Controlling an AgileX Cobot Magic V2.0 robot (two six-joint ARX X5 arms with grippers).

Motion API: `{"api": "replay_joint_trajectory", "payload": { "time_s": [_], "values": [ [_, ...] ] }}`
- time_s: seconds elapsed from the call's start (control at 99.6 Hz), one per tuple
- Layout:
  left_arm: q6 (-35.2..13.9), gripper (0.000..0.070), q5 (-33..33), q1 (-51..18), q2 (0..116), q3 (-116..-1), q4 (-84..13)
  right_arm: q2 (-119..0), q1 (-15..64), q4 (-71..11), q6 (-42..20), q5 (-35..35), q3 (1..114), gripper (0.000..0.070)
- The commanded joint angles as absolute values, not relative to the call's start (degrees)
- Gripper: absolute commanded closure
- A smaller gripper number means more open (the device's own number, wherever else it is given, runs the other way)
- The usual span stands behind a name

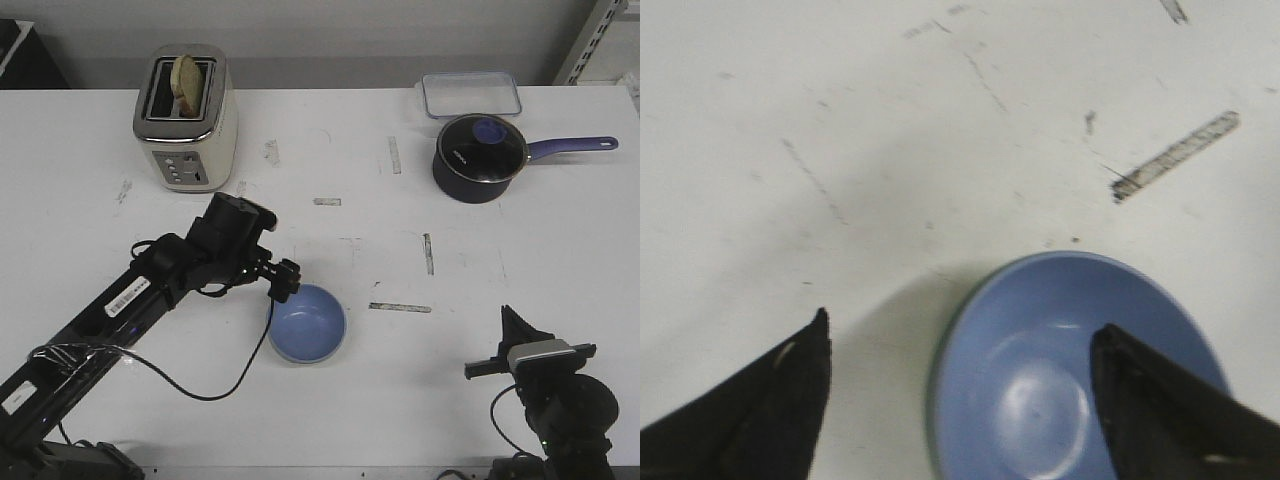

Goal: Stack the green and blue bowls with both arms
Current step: 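Open the left gripper and withdraw it from the stacked bowls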

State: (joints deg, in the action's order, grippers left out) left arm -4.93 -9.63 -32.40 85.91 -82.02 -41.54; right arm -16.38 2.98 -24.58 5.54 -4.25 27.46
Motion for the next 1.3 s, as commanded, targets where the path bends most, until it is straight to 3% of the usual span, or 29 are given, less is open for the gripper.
{"api": "replay_joint_trajectory", "payload": {
  "time_s": [0.0, 0.121, 0.241, 0.462, 0.713, 1.004, 1.286],
  "values": [
    [-1.9, 0.0448, -3.2, -31.8, 84.5, -83.8, -41.9, -16.6, 3.0, -24.1, 5.4, -4.1, 27.3, 0.0700],
    [-0.3, 0.0619, 5.9, -29.1, 80.3, -83.8, -41.7, -16.6, 3.0, -24.1, 5.4, -4.1, 27.3, 0.0700],
    [0.1, 0.0700, 8.1, -24.6, 75.5, -83.7, -41.5, -16.6, 3.0, -24.1, 5.4, -4.1, 27.3, 0.0700],
    [1.0, 0.0699, 8.0, -15.0, 63.4, -76.1, -35.7, -16.6, 3.0, -24.0, 5.5, -4.0, 27.3, 0.0700],
    [1.0, 0.0699, 5.0, -6.5, 42.0, -53.8, -25.2, -16.6, 3.0, -23.6, 5.4, -4.1, 27.3, 0.0700],
    [1.3, 0.0699, 4.0, -4.8, 18.1, -36.5, -24.3, -16.6, 3.0, -23.6, 5.4, -4.1, 27.3, 0.0700],
    [1.3, 0.0699, 4.0, -4.8, 11.5, -33.5, -25.3, -16.6, 3.0, -23.0, 5.4, -4.0, 27.3, 0.0700]
  ]
}}
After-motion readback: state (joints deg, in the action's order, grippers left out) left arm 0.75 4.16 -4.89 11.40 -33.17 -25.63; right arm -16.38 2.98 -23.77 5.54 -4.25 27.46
